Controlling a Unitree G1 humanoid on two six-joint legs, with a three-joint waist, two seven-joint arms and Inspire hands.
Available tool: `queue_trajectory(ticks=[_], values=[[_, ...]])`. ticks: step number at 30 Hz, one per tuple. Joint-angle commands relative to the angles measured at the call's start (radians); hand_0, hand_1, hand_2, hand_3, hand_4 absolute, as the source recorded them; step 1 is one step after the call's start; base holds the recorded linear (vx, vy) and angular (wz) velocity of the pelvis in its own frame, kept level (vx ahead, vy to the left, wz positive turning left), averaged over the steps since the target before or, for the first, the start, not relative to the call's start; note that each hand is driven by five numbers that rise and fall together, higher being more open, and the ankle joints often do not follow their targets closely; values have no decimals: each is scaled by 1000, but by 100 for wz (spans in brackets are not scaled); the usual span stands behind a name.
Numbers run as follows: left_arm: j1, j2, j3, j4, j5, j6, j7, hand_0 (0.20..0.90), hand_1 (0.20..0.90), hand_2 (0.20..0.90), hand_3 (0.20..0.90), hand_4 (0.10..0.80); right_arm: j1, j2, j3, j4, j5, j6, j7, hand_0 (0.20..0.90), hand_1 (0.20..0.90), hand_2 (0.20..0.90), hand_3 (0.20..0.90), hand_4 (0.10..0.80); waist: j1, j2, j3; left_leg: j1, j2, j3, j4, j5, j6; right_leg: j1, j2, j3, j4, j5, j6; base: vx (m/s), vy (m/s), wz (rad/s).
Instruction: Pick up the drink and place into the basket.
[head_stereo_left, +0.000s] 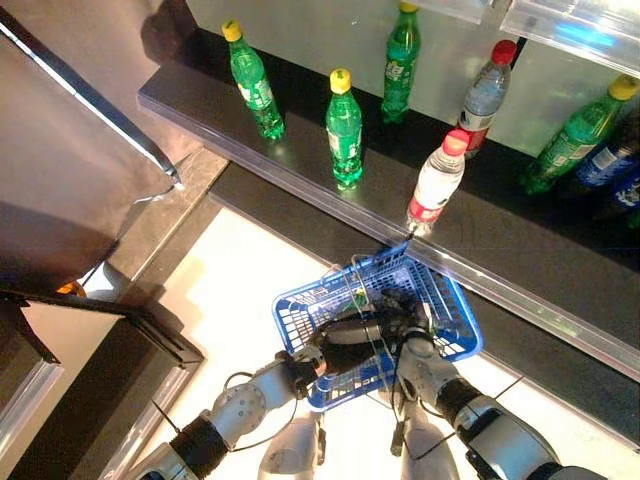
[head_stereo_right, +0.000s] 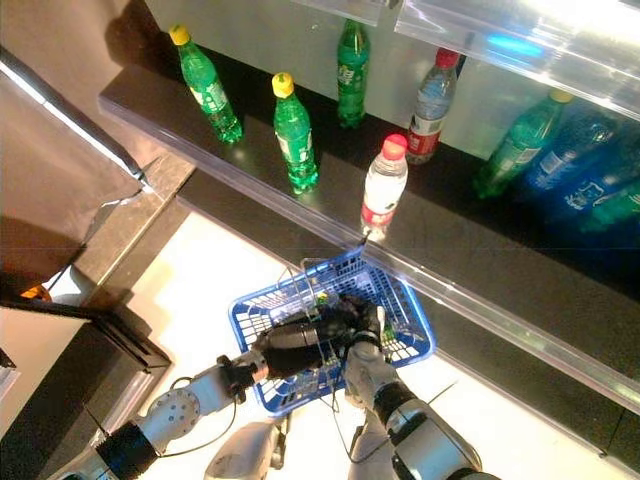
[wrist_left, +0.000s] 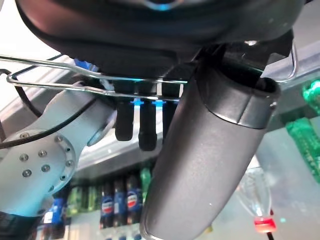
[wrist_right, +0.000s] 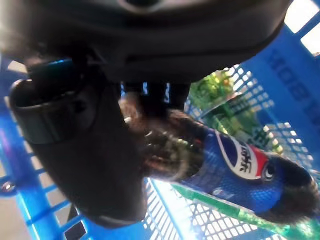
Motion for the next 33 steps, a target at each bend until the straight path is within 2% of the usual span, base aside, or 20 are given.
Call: queue_trajectory(ticks=[1,10,21,26,30,33], values=[[-202,-187,27,-359,-136,-71,-165,300,300,300,200,100,-114,60,-14,-42,-6,-70,7,900,900,900,900,800,33,-19,-80,-42,-22,19,-6,29,62,20,-9,14,162,-156,-38,0,0,0],[-101,-176,74,-404,-110,-63,-150,300,300,300,200,100,8,23,3,-287,-53,-79,5,900,900,900,900,800,31,-36,-125,-3,-6,15,-39,34,54,60,-5,5,133,-151,-25,4,-2,0],[118,-187,173,-383,-37,-30,-46,300,300,300,200,100,246,-30,-54,-588,-147,-103,67,900,900,900,900,800,37,-57,-204,46,14,3,-80,49,37,129,4,-9,82,-143,-5,42,-18,1],[211,-169,222,-374,39,-54,-14,300,300,300,200,100,344,-59,-90,-718,-196,-120,97,900,900,900,900,800,38,-62,-227,57,21,1,-90,54,31,149,6,-16,65,-140,2,27,-14,11],[268,-134,273,-328,172,-129,56,300,300,300,200,100,425,-102,-128,-825,-219,-158,146,900,900,900,900,800,40,-70,-242,57,22,-7,-90,55,26,167,9,-24,54,-142,9,-4,-26,1],[307,-125,312,-268,240,-151,105,300,300,300,200,100,458,-126,-159,-880,-234,-162,190,900,900,900,900,800,41,-78,-255,60,26,-6,-90,57,20,178,8,-32,47,-142,16,-9,-34,1]])
